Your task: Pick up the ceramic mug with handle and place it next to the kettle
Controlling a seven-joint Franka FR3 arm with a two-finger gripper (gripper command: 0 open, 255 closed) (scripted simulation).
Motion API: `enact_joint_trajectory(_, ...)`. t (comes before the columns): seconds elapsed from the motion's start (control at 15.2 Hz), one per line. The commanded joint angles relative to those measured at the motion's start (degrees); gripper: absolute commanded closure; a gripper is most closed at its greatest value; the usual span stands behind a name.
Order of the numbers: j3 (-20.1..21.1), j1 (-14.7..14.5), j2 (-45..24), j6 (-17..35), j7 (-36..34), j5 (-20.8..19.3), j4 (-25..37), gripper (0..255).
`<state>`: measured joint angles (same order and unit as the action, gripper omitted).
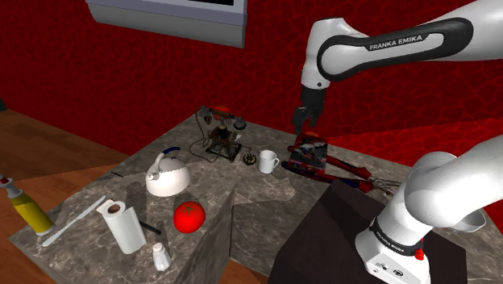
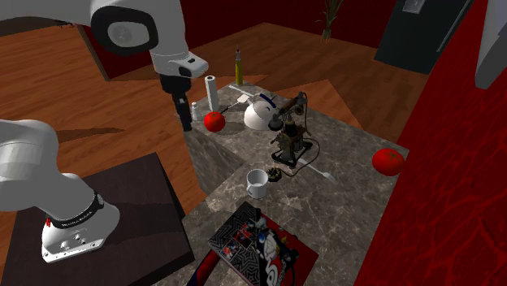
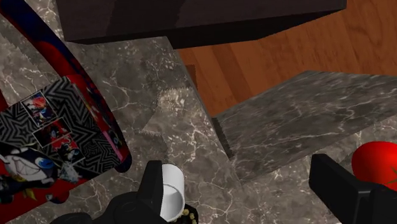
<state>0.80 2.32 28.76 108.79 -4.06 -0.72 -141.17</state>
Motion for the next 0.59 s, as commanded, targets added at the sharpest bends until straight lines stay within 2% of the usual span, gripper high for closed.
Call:
enact_joint_trajectory(0.0, 0.0, 0.26, -3.72, 4.6, -0.32, -0.31, -0.52, 0)
enact_joint_trajectory(0.53, -0.47, 1.52, -19.91, 19.73, -1.44, -1.91, 1.44, 0)
